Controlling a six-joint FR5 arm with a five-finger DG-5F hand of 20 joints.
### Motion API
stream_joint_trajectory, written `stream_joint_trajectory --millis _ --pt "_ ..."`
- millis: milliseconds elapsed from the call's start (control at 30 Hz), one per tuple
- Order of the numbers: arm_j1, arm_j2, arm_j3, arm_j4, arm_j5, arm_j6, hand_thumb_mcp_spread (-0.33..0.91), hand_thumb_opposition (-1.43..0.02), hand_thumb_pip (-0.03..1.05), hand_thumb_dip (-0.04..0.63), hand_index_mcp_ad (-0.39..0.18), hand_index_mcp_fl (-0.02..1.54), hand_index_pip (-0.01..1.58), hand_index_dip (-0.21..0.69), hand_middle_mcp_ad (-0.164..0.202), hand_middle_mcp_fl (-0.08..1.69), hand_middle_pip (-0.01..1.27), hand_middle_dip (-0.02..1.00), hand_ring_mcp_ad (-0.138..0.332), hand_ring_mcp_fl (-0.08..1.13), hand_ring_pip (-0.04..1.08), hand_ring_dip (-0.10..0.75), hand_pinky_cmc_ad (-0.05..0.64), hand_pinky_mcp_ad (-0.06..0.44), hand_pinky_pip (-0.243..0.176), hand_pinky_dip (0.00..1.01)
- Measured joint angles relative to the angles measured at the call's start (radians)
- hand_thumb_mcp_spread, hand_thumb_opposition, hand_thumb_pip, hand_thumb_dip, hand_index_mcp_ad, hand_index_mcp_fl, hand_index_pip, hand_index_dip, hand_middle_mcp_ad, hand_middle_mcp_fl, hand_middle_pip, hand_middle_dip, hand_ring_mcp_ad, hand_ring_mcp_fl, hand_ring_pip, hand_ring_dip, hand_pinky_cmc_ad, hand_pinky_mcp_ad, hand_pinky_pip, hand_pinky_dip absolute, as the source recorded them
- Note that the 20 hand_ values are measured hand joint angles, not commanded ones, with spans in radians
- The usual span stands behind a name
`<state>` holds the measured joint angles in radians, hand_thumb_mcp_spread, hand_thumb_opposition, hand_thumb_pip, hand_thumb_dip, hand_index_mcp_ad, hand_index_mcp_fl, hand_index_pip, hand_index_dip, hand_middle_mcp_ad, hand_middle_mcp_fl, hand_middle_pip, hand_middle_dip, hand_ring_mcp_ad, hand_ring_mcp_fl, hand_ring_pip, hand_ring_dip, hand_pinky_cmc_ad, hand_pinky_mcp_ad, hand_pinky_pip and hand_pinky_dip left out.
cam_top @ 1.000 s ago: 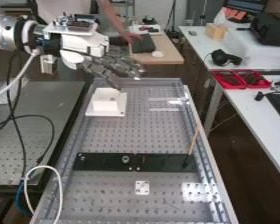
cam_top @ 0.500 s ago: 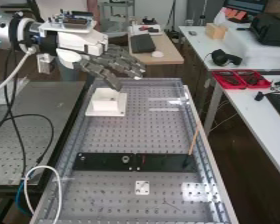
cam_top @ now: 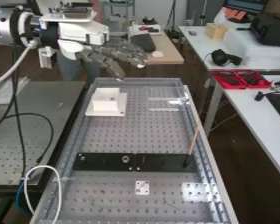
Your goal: Grab the larger nut and place it in the white container
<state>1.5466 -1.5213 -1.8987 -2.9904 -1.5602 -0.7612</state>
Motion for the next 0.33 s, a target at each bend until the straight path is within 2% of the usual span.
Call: stream_joint_trajectory --millis 333 --pt "0.024 0.009 -0.012 0.018 0.032 0.006 0.15 -0.84 0.75 0.192 -0.134 0.02 0.42 -0.103 0.051 0.04 0.13 0.27 0.141 0.0 0.11 0.145 0.34 0.298 -0.094 0.73"
